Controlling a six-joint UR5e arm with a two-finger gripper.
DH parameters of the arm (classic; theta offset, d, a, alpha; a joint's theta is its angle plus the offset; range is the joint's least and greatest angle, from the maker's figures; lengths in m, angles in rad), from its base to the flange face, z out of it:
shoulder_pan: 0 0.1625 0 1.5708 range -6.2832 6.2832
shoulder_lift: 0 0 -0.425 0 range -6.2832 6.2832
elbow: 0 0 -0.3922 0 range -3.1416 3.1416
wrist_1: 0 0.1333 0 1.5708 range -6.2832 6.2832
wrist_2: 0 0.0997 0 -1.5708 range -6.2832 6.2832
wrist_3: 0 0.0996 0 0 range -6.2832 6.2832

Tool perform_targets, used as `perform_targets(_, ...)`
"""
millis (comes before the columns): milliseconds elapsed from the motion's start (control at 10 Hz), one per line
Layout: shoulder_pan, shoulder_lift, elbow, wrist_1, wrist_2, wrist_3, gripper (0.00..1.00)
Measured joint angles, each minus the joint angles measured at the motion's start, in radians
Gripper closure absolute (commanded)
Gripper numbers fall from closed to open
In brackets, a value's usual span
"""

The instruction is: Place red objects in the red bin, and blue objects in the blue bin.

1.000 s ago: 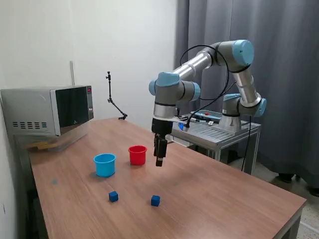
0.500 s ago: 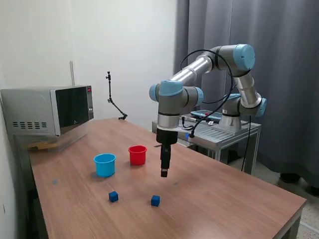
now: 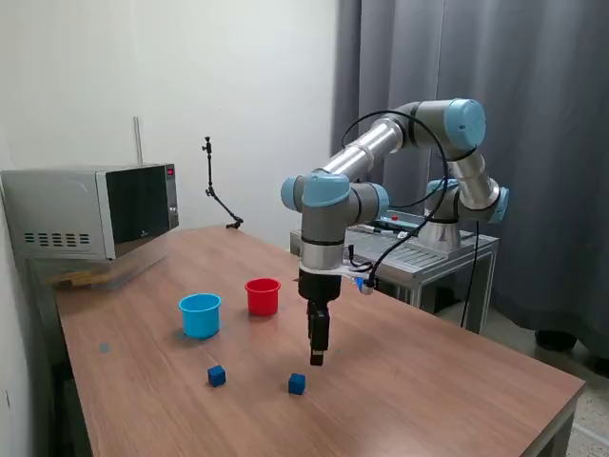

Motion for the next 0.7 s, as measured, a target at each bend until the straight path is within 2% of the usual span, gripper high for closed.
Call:
perform_targets(500, 0.002, 0.069, -0.104, -0.009, 0.015, -0.017, 0.0)
perform_targets(700, 0.002, 0.083, -0.125, -0.011, 0.012, 0.043, 0.0)
